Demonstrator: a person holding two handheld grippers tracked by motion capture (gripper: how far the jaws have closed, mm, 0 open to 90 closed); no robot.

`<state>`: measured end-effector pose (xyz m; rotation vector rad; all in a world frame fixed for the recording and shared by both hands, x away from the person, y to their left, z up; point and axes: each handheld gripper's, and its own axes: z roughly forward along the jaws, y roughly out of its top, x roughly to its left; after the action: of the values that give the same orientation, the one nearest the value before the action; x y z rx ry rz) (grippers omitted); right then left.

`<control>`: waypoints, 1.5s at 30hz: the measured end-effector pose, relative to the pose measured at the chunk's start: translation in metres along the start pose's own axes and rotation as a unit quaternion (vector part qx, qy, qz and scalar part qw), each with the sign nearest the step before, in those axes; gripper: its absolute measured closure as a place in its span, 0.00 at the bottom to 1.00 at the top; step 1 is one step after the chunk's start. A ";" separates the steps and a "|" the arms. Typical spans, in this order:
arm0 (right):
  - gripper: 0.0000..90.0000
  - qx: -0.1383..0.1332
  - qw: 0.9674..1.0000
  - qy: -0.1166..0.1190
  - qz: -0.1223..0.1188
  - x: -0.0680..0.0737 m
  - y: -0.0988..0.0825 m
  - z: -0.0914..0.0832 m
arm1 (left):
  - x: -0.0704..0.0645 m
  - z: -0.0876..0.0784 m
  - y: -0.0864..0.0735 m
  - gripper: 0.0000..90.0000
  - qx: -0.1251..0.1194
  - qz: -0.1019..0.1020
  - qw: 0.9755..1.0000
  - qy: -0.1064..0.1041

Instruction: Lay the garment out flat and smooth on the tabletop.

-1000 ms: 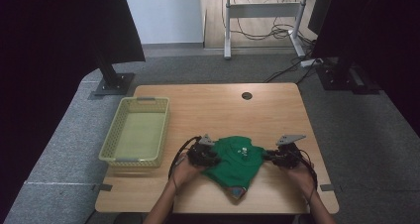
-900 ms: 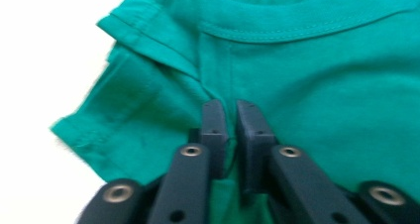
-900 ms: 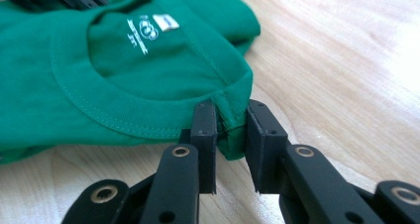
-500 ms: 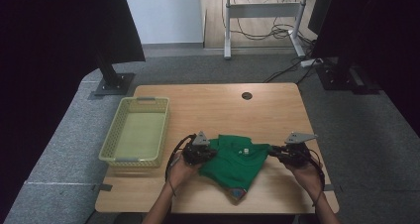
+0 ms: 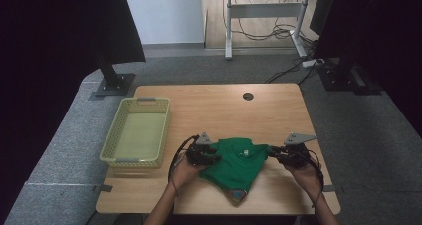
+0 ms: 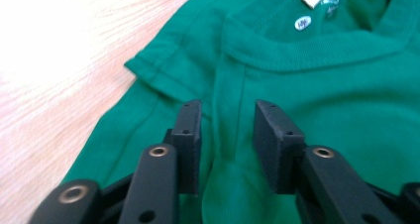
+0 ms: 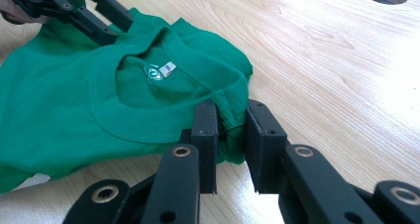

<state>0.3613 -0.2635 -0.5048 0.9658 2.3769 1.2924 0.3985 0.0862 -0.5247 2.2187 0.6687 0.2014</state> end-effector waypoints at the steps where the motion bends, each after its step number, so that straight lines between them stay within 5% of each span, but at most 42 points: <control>1: 0.84 0.000 1.000 0.000 0.000 0.000 0.000 0.000 | 0.000 0.000 0.000 0.66 0.000 0.000 1.000 0.000; 6: 0.84 0.001 1.000 0.002 0.004 -0.001 -0.001 0.001 | 0.000 0.012 0.018 0.58 -0.003 0.000 1.000 -0.002; 7: 0.84 0.001 1.000 0.002 0.004 -0.001 -0.001 0.001 | 0.001 0.024 0.025 0.58 0.020 -0.005 1.000 -0.009; 10: 0.84 0.000 1.000 0.004 0.005 -0.001 -0.002 0.001 | 0.001 0.027 0.025 0.58 0.027 -0.006 1.000 -0.014; 11: 0.84 0.000 1.000 0.004 0.005 -0.001 -0.002 0.001 | 0.002 0.035 0.022 0.58 0.045 -0.010 0.998 -0.033; 12: 0.84 0.000 1.000 0.004 0.005 -0.001 -0.002 0.001 | 0.002 0.035 0.022 0.73 0.045 -0.010 0.998 -0.033; 14: 0.84 0.001 1.000 0.006 0.007 -0.002 -0.004 0.002 | 0.001 0.036 0.020 0.73 0.044 -0.011 0.998 -0.043; 15: 0.84 0.001 1.000 0.006 0.007 -0.002 -0.004 0.002 | 0.001 0.036 0.020 0.86 0.044 -0.011 0.998 -0.043; 22: 0.84 -0.005 1.000 0.006 0.007 -0.002 -0.003 -0.001 | -0.002 0.024 0.021 0.96 0.031 0.013 0.999 -0.031; 25: 0.84 -0.014 1.000 0.008 0.003 -0.001 0.005 -0.009 | -0.006 -0.003 0.027 0.97 -0.005 0.023 1.000 -0.019; 28: 0.84 -0.017 1.000 0.008 0.000 0.000 0.007 -0.011 | -0.006 -0.003 0.027 0.97 -0.005 0.023 1.000 -0.019; 29: 0.84 -0.017 1.000 0.008 0.000 0.000 0.007 -0.011 | -0.011 -0.026 0.030 0.97 -0.031 0.030 0.999 -0.017; 32: 0.84 -0.037 0.999 0.012 -0.009 0.007 0.018 -0.023 | -0.012 -0.032 0.030 0.97 -0.038 0.031 0.999 -0.017; 33: 0.84 -0.037 0.999 0.012 -0.009 0.007 0.018 -0.023 | -0.016 -0.050 0.030 0.97 -0.055 0.034 0.998 -0.011; 41: 0.84 -0.062 0.997 0.026 -0.036 0.029 0.041 -0.043 | -0.026 -0.075 0.032 0.98 -0.074 0.040 0.996 -0.005; 42: 0.85 -0.084 0.995 0.038 -0.037 0.038 0.050 -0.057 | -0.037 -0.106 0.038 0.98 -0.107 0.044 0.993 -0.011; 45: 0.85 -0.091 0.994 0.039 -0.041 0.042 0.055 -0.064 | -0.037 -0.106 0.038 0.98 -0.107 0.044 0.993 -0.011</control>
<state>0.3204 -0.2555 -0.4205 0.7709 2.2812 1.5098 0.3453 0.1149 -0.4225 2.0427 0.5138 0.2796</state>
